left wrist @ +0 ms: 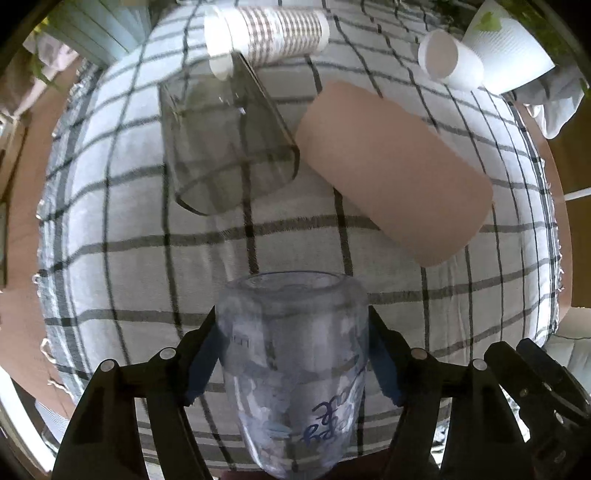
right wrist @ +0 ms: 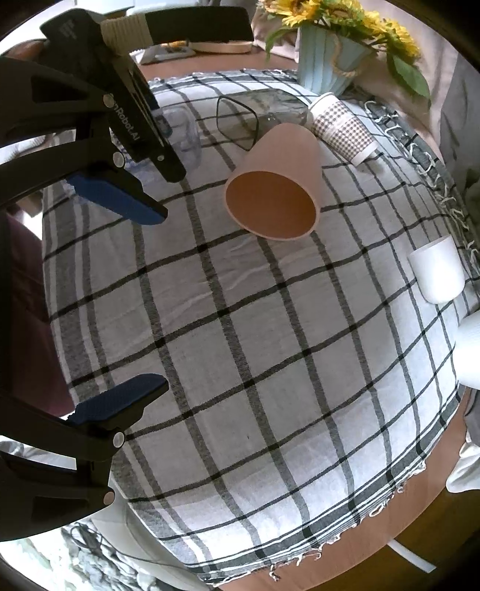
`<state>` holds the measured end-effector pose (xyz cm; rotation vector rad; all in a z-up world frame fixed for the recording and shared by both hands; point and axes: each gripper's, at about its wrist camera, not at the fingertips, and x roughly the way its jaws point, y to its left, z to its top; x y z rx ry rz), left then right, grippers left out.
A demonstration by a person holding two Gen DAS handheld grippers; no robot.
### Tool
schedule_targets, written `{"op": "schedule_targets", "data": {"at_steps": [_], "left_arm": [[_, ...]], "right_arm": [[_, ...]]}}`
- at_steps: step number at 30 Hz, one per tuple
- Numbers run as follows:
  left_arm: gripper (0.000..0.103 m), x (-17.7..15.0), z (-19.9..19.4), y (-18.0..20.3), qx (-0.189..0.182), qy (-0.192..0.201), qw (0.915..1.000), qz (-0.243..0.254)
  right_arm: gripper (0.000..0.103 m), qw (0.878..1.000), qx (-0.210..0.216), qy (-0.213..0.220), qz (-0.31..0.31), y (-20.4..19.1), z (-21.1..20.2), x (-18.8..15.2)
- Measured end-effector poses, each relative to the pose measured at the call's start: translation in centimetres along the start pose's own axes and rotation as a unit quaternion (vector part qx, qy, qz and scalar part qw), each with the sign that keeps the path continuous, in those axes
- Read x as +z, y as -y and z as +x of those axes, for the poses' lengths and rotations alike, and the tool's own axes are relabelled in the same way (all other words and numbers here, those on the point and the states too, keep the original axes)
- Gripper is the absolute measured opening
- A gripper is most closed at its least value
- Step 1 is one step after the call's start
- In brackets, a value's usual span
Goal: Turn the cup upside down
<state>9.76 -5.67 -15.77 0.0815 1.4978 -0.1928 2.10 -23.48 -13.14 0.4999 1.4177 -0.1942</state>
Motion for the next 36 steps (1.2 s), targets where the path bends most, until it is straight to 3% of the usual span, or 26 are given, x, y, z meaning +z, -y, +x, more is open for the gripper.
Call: {"op": "schedule_targets", "data": {"at_steps": [7, 11, 24, 36], "left_arm": [[0.072, -0.2, -4.0, 0.0, -0.001, 0.069, 0.9976, -0.001], [0.071, -0.9, -5.1, -0.8, -0.004, 0.089, 0.9960, 0.005], [0.071, -5.2, -6.0, 0.0, -0.014, 0.096, 0.9951, 0.014], [0.071, -6.4, -6.0, 0.0, -0.018, 0.094, 0.9952, 0.019]], "right_arm": [[0.083, 1.000, 0.014, 0.015, 0.000, -0.1, -1.3, 0.1], [0.083, 0.999, 0.016, 0.032, -0.014, -0.6, -2.5, 0.2], [0.083, 0.998, 0.004, 0.030, -0.050, -1.3, -2.8, -0.4], [0.083, 0.998, -0.011, 0.024, -0.062, -1.4, -2.6, -1.2]]}}
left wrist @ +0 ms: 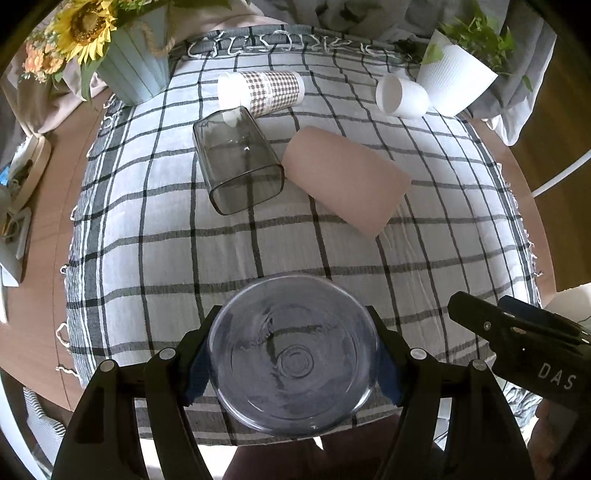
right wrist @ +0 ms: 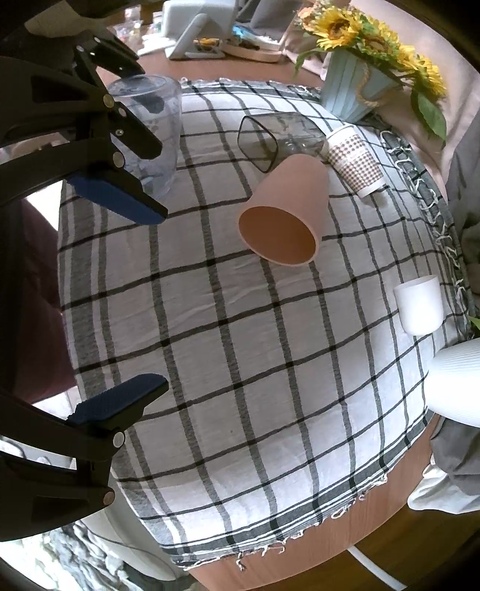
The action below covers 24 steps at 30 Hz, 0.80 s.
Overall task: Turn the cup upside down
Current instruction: 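Lower the inverted clear cup onto the cloth and open the left gripper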
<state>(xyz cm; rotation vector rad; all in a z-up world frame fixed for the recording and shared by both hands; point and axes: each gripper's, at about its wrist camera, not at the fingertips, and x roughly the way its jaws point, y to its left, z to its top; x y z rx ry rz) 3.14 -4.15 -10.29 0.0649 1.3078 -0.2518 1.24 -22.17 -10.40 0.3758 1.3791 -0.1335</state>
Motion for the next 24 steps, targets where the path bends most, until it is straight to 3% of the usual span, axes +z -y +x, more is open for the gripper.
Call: {"op": "schedule_targets", "data": {"at_steps": [4, 8, 17, 24], "left_arm": [[0.074, 0.1, -0.1, 0.1, -0.003, -0.001, 1.0000, 0.002], [0.083, 0.1, -1.1, 0.5, 0.000, 0.016, 0.9998, 0.013], [0.096, -0.3, -5.9, -0.1, 0.006, 0.084, 0.9964, -0.009], [0.100, -1.4, -9.1, -1.1, 0.036, 0.133, 0.9900, -0.029]], "right_arm": [[0.083, 1.000, -0.003, 0.006, -0.003, -0.1, -0.2, -0.1], [0.085, 1.000, -0.006, 0.017, 0.001, 0.0, -1.1, -0.2], [0.089, 0.998, -0.008, 0.065, 0.006, 0.2, -5.3, -1.1], [0.089, 0.995, -0.001, 0.100, -0.012, -1.1, -7.6, -2.2]]}}
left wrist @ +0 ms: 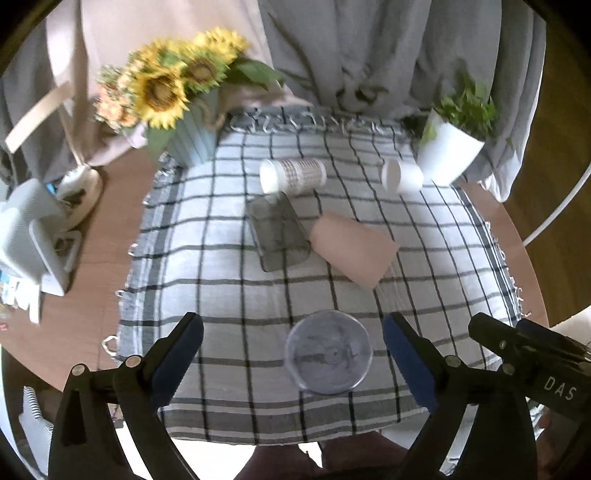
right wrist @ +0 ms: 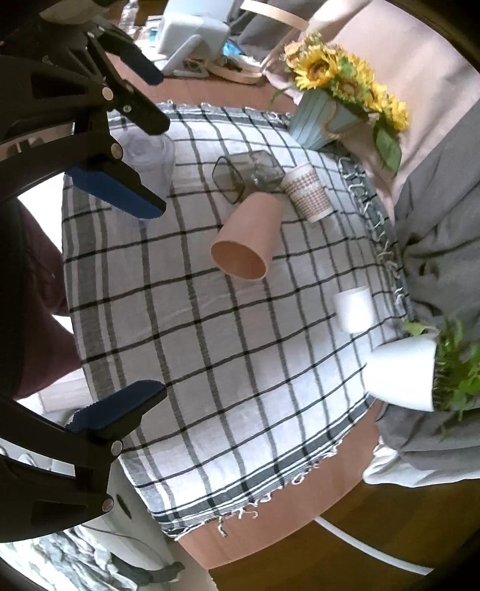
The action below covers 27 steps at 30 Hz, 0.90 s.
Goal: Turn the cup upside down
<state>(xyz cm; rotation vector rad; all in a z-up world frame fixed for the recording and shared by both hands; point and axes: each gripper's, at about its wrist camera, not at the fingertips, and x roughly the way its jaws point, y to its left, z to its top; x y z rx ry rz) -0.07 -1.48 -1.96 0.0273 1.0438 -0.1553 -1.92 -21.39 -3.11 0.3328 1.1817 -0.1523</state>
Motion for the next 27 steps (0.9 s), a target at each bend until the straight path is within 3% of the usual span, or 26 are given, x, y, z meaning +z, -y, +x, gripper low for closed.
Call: {"op": "schedule_targets", "data": {"at_steps": [14, 27], "left_arm": [[0.102, -1.2, -4.6, -5.4, 0.082, 0.074, 0.9913, -0.073], [0.103, -1.7, -6.4, -7.3, 0.097, 0.104, 0.9872, -0.071]], "right_arm": [[0.098, 0.995, 0.025, 0.085, -0.038, -3.8, -3.8, -1.5], [0.099, 0.990, 0.015, 0.126, -0.057, -6.3, -5.8, -2.8]]}}
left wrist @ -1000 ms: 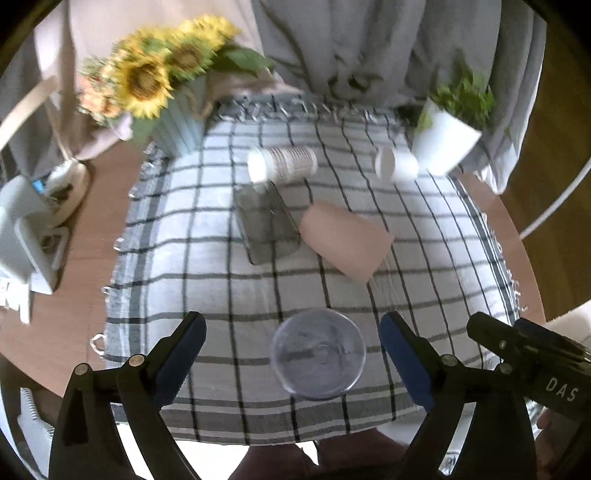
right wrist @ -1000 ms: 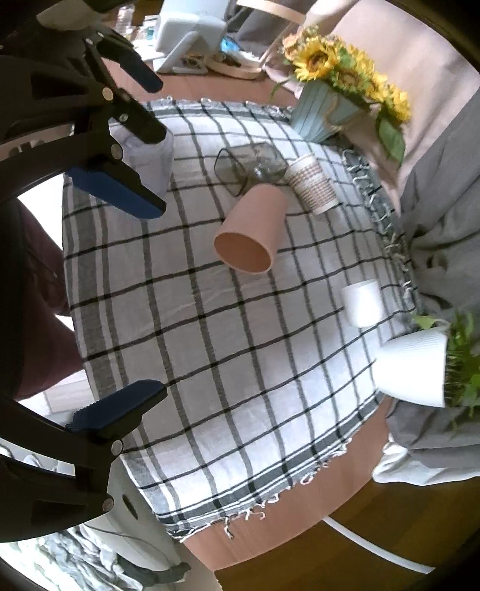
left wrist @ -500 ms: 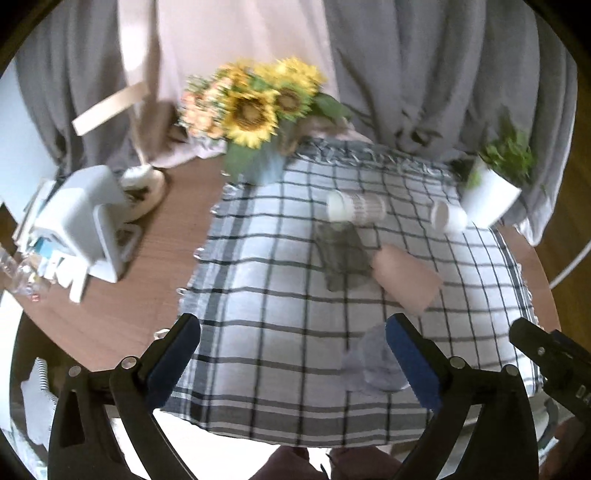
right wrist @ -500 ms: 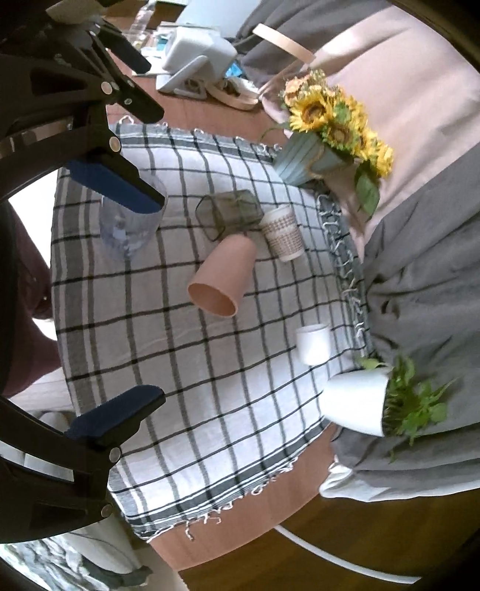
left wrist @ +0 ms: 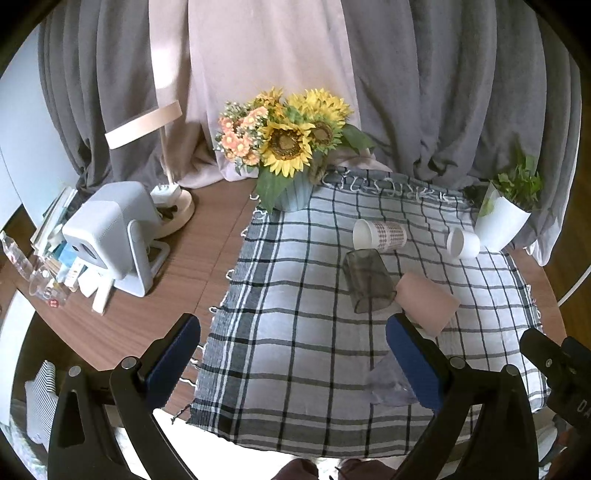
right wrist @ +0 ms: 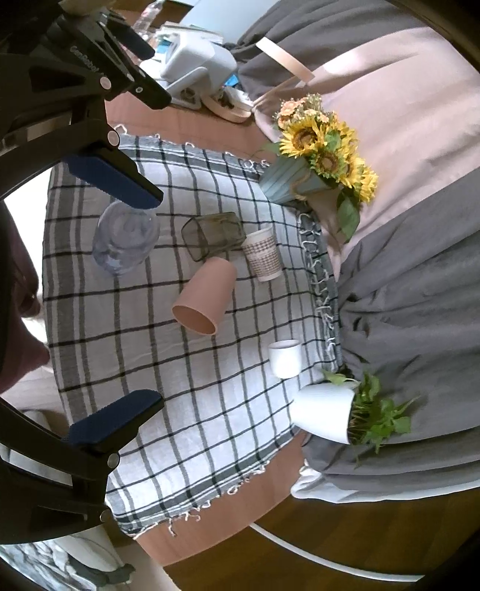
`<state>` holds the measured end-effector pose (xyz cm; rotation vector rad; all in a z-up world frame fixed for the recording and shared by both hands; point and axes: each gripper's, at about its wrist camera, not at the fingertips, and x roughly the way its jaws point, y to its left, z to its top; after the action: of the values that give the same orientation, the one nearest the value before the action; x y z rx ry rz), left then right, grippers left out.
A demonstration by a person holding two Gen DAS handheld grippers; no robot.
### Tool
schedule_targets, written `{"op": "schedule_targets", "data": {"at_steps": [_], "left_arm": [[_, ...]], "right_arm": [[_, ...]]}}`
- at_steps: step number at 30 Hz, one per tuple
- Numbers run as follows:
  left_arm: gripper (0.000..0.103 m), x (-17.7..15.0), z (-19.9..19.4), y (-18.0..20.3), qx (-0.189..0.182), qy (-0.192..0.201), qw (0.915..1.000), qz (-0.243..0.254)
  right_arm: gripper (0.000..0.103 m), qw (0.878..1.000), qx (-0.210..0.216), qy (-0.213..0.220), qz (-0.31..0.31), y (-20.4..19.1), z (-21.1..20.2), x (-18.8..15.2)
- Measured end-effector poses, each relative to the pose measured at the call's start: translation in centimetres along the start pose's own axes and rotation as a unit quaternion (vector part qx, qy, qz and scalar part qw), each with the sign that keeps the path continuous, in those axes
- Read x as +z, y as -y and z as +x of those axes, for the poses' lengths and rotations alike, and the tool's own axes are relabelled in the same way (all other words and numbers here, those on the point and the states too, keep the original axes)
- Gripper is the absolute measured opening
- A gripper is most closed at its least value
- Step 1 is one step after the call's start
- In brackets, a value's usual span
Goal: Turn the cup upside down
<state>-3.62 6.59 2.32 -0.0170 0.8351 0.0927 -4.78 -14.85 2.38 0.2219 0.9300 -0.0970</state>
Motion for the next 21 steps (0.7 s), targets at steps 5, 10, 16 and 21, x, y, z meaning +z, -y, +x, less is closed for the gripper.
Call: {"op": "schedule_targets", "data": {"at_steps": [5, 10, 16, 21], "left_arm": [[0.103, 0.0, -0.2, -0.3, -0.001, 0.002, 1.0000, 0.003], [0.103, 0.1, -0.5, -0.8, -0.004, 0.004, 1.0000, 0.005], [0.103, 0.0, -0.5, -0.8, -0.004, 0.003, 1.0000, 0.006], [0.103, 0.0, -0.4, -1.2, -0.007, -0.002, 0.9999, 0.008]], "right_arm": [[0.099, 1.000, -0.003, 0.002, -0.003, -0.6, -0.2, -0.1], [0.099, 1.000, -0.002, 0.006, -0.003, -0.8, -0.3, -0.3], [0.099, 1.000, -0.004, 0.012, -0.003, -1.4, -0.7, -0.7], [0.099, 1.000, -0.004, 0.011, -0.004, -1.2, -0.7, -0.7]]}}
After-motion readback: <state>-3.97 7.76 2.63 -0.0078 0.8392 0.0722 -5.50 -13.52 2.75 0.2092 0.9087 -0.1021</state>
